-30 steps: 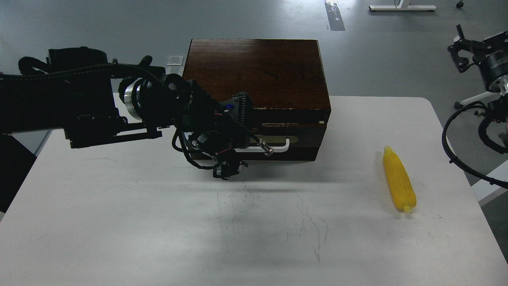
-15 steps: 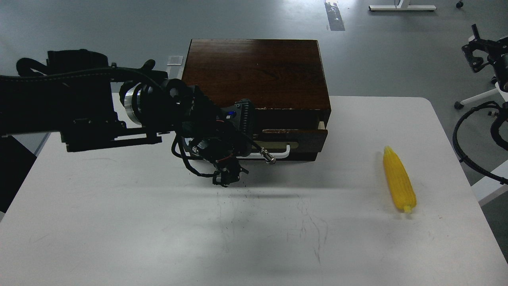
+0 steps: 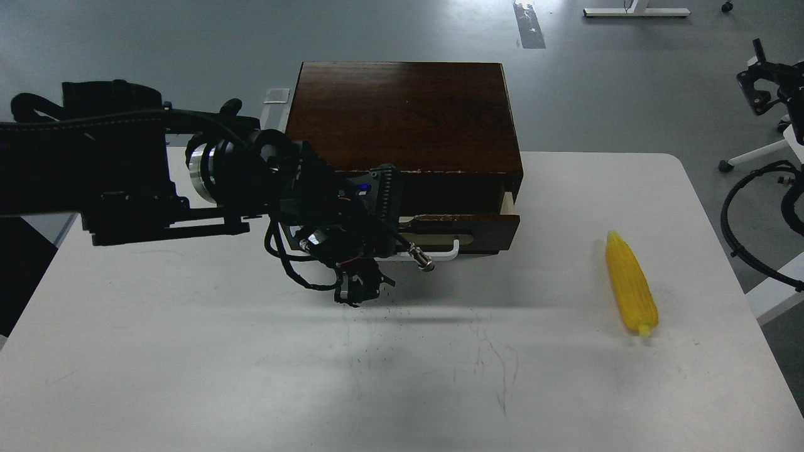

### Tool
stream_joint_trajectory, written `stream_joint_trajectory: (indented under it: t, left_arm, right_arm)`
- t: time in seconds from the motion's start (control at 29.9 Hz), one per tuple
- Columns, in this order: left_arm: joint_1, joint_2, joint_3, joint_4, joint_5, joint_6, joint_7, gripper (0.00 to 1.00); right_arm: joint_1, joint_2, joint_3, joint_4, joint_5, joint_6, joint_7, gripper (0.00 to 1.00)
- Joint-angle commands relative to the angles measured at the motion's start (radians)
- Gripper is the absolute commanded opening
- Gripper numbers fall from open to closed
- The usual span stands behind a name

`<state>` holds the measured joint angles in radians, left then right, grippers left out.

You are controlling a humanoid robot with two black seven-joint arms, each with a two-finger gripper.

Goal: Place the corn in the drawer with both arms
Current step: 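Grip the drawer handle with the left hand and pull it toward the robot, then release the handle and lift the left hand away from the box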

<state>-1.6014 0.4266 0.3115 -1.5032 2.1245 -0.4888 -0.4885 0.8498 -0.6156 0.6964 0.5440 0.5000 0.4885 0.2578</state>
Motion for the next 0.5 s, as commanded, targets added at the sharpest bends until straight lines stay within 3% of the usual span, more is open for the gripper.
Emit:
stream_joint_trajectory:
  t: [0.0, 0.4, 0.44, 0.47]
  left_arm:
    - [-0.003, 0.001, -0.002, -0.009, 0.0, 0.0, 0.0, 0.48]
    - [-0.011, 0.0, -0.003, -0.031, -0.008, 0.0, 0.0, 0.46]
    - [-0.011, 0.0, -0.003, -0.031, -0.008, 0.0, 0.0, 0.48]
    - [-0.012, 0.003, -0.006, -0.032, -0.009, 0.0, 0.0, 0.56]
  right_arm:
    - [0.0, 0.0, 0.0, 0.001, 0.0, 0.0, 0.001, 1.0]
    - [0.0, -0.001, -0.001, -0.007, 0.0, 0.0, 0.001, 1.0]
    - [0.0, -0.001, -0.001, -0.007, 0.0, 0.0, 0.001, 1.0]
    - [0.0, -0.001, -0.001, -0.007, 0.0, 0.0, 0.001, 1.0]
